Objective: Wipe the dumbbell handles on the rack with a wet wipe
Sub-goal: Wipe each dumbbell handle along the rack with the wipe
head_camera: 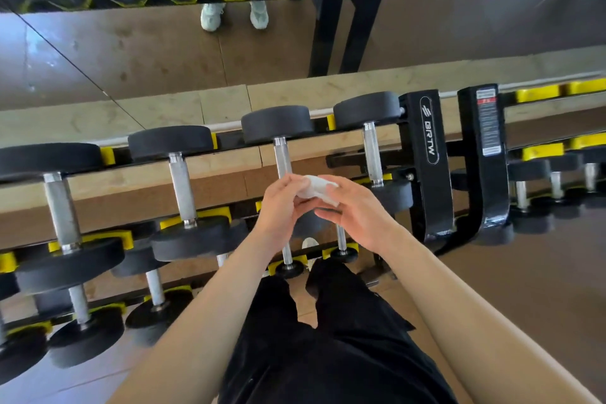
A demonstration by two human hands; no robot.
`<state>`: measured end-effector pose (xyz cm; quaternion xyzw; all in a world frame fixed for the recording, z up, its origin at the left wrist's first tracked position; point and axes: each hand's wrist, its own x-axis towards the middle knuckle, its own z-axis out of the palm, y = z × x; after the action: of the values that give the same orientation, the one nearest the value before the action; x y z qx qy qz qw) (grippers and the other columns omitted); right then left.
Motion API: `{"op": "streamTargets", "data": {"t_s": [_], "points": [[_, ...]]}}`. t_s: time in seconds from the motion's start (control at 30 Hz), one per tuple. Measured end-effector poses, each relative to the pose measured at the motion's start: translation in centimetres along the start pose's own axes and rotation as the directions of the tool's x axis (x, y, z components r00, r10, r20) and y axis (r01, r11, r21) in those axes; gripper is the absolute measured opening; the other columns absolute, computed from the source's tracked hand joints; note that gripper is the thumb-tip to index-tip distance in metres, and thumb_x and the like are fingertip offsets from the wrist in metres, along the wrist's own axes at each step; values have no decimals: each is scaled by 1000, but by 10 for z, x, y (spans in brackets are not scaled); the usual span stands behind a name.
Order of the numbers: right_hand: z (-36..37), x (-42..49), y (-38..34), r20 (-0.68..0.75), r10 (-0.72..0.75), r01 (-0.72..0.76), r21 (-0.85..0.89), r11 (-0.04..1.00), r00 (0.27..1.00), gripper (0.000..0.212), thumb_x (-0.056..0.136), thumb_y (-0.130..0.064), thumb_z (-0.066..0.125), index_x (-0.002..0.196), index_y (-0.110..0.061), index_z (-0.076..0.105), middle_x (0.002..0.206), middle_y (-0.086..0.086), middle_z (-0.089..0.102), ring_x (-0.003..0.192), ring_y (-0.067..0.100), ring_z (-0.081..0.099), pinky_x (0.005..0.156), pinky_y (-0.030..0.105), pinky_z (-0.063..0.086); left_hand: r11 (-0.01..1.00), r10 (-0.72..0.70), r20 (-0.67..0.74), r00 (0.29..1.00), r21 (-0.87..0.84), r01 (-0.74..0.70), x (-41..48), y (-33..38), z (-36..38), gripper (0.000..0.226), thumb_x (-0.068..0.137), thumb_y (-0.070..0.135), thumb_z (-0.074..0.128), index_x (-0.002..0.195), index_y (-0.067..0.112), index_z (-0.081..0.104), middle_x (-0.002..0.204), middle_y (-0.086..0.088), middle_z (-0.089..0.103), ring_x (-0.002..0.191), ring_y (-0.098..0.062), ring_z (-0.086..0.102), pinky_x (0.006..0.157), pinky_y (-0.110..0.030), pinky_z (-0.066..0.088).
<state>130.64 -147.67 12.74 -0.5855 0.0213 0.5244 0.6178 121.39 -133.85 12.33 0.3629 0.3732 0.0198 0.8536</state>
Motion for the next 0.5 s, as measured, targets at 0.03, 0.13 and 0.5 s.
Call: {"op": "streamTargets", "data": {"t_s": [0.03, 0.13, 0.5], "points": [[-5, -5, 1, -18, -13, 13, -18, 1000, 1000, 40, 98, -23, 62, 135, -10, 58, 131, 17, 61, 117, 28, 63, 96, 39, 54, 996, 11, -12, 1000, 92, -10, 1, -7, 5, 12, 101, 13, 56, 99, 5, 65, 86, 0, 72, 86, -15, 72, 80, -30, 59], [-27, -15, 4, -143, -42, 38, -32, 999, 989, 37, 93, -12, 66, 129, -9, 59, 128, 19, 61, 113, 31, 66, 93, 41, 56, 864, 141, -66, 988, 496, -90, 5, -29, 21, 8, 96, 20, 65, 91, 17, 70, 88, 1, 70, 82, -14, 65, 74, -26, 55], [-144, 16, -48, -369, -122, -9, -334, 942, 921, 17, 88, -2, 72, 103, -10, 73, 106, 10, 71, 97, 22, 70, 73, 26, 58, 705, 157, -65, 985, 706, -66, 47, -82, 95, 10, 91, 33, 72, 96, 27, 67, 92, 8, 69, 84, -8, 63, 79, -28, 53]]}}
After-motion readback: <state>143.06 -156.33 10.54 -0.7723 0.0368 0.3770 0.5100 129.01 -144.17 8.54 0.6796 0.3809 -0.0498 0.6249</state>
